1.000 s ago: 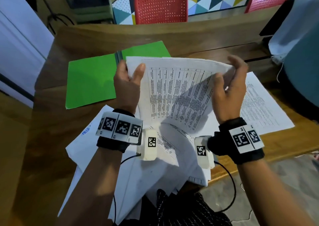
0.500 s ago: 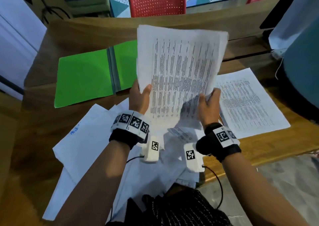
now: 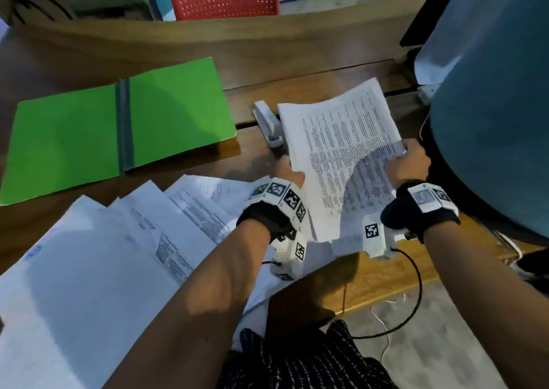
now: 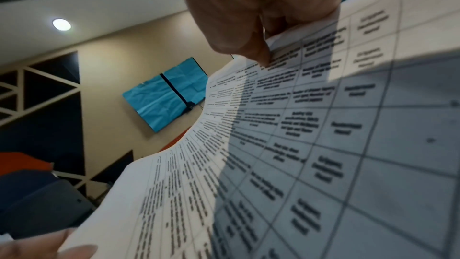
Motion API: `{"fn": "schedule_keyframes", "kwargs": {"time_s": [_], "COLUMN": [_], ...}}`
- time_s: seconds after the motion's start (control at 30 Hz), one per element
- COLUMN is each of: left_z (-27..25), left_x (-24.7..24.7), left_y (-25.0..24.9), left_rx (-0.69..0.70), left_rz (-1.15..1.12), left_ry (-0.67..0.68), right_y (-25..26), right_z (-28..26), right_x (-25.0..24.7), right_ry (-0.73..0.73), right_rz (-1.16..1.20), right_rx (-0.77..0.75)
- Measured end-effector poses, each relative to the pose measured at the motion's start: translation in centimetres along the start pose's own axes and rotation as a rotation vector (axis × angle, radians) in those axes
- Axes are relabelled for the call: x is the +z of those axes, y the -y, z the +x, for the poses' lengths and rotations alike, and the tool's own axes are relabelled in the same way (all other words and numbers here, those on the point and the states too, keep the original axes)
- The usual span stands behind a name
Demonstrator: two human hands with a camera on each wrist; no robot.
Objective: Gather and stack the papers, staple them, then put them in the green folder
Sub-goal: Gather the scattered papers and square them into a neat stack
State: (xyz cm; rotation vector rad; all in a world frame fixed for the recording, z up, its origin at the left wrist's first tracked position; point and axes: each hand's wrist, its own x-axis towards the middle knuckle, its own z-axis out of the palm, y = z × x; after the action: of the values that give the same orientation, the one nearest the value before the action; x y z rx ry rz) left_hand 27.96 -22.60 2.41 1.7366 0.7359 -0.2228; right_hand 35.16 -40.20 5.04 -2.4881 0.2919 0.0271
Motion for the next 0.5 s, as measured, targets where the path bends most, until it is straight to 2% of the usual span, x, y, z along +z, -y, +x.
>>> {"fn": "schedule_keyframes", "kwargs": {"time_s": [0.13, 0.3, 0.37, 0.43, 0.5], "left_z": [0.2, 0.0, -0.4, -0.7, -0.9], "left_x": [3.2, 5.7, 6.3, 6.6, 6.3], "left_y": [0.6, 1.4, 1.8, 2.2, 2.4], "left_rx": [-0.061, -0.162, -0.164, -0.146, -0.14], "left_rz": [0.167, 0.316, 0.347, 0.346, 0.352], "left_ry": [0.058, -0.057, -0.062, -0.012, -0.002], "right_y": [-2.4, -4.1, -4.4, -4.7, -4.7], "right_z": [1.6, 1.9, 1.7, 1.6, 1.5], "right_x": [0.6, 2.3, 3.1, 3.4, 3.5], "right_ry": [0.034, 0.132, 0.234, 0.326, 0.333], "right_rz": [-0.088, -0.186, -0.224, -0.267, -0.314], "right_rx": [0.027, 0.09, 0.126, 0.126, 0.109]}}
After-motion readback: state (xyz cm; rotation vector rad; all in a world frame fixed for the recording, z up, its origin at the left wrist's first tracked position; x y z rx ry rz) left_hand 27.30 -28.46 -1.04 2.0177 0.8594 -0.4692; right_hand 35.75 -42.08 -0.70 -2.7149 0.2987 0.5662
